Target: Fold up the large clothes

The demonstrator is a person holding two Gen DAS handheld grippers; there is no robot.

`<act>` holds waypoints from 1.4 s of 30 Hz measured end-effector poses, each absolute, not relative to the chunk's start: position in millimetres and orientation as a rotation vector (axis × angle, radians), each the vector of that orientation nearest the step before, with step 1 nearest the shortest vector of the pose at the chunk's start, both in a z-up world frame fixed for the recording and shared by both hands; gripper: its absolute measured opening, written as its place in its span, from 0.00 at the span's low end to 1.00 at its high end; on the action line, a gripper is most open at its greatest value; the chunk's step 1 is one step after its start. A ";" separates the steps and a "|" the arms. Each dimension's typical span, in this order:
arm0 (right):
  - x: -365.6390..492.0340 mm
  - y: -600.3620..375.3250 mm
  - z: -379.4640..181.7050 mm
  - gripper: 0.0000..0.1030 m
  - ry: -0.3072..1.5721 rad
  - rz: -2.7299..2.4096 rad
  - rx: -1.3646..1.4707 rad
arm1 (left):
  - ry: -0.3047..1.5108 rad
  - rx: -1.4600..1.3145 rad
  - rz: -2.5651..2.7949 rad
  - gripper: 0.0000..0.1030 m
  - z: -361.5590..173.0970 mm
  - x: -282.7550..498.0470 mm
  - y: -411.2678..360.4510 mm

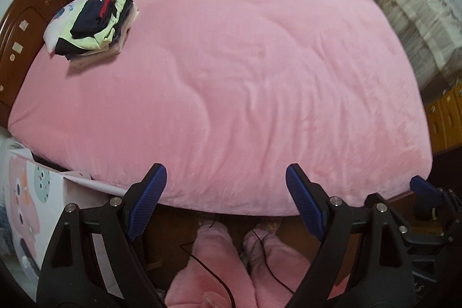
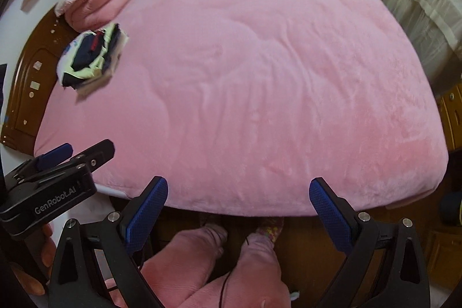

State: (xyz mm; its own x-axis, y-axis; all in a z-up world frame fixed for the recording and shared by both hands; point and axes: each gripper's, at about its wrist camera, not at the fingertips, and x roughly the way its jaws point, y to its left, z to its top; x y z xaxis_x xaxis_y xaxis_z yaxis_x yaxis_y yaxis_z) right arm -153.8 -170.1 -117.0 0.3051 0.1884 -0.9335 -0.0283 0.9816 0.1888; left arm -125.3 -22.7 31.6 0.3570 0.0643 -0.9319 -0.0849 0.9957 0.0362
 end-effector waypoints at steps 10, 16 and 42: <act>-161.7 -125.3 -39.0 0.97 1.154 0.080 0.104 | 1.119 -0.043 0.129 0.81 63.9 -147.2 4.9; -163.4 -103.7 -23.4 0.99 1.125 0.055 0.081 | 1.014 0.009 0.102 0.81 82.3 -148.1 13.8; -175.3 -77.3 -2.9 1.00 1.063 0.003 0.057 | 1.085 0.020 0.073 0.98 57.6 -141.8 25.1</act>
